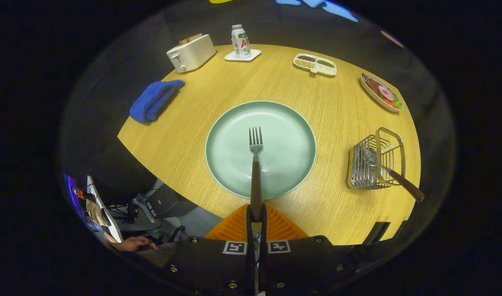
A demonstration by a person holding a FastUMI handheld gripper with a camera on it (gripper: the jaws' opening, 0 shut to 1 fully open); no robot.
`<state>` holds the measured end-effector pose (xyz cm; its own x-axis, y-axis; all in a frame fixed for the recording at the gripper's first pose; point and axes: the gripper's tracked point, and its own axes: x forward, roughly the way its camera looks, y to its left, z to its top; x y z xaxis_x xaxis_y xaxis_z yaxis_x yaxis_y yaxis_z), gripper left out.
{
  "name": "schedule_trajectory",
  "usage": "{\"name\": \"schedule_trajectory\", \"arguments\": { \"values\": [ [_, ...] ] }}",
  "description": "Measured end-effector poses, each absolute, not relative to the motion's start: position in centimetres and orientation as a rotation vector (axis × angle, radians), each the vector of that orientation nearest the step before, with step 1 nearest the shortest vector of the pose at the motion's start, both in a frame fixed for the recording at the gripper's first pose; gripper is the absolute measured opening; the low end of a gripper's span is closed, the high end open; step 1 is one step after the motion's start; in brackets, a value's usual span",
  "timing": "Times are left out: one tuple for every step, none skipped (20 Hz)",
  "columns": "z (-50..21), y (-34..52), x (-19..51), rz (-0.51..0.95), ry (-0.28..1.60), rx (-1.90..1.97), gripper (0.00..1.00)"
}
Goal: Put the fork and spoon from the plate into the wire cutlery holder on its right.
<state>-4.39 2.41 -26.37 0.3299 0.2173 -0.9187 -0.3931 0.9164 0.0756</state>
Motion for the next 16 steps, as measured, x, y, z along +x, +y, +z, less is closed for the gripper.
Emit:
{"name": "schedule_trajectory", "arguments": {
  "values": [
    [-26.1, 3.0, -4.2, 0.425, 1.164, -0.138, 0.04],
    [-25.8, 2.9, -4.4, 0.439, 1.164, -0.121, 0.04],
    [-25.4, 2.5, -4.1, 0.431, 1.153, -0.118, 0.04],
    [-25.0, 2.0, -3.9, 0.425, 1.151, -0.134, 0.04],
    [-24.4, 1.7, -3.6, 0.421, 1.144, -0.128, 0.04],
    [-24.0, 1.4, -3.8, 0.427, 1.161, -0.12, 0.04],
    [-23.1, 1.2, -3.6, 0.427, 1.158, -0.087, 0.04],
    [-22.3, 0.8, -3.4, 0.43, 1.161, -0.075, 0.04],
    [-21.5, 0.1, -3.2, 0.425, 1.161, -0.078, 0.04],
    [-20.8, -0.8, -3.1, 0.419, 1.162, -0.088, 0.04],
    [-19.7, -1.5, -2.8, 0.412, 1.145, -0.086, 0.04],
    [-19.1, -2.4, -2.7, 0.401, 1.154, -0.092, 0.04],
    [-18.1, -3.2, -2.5, 0.392, 1.155, -0.083, 0.04],
    [-17.2, -3.8, -2.4, 0.386, 1.156, -0.065, 0.04],
    [-16.3, -4.4, -2.3, 0.38, 1.154, -0.042, 0.04],
    [-15.5, -5.2, -2.2, 0.376, 1.154, -0.028, 0.04]
  ]
}}
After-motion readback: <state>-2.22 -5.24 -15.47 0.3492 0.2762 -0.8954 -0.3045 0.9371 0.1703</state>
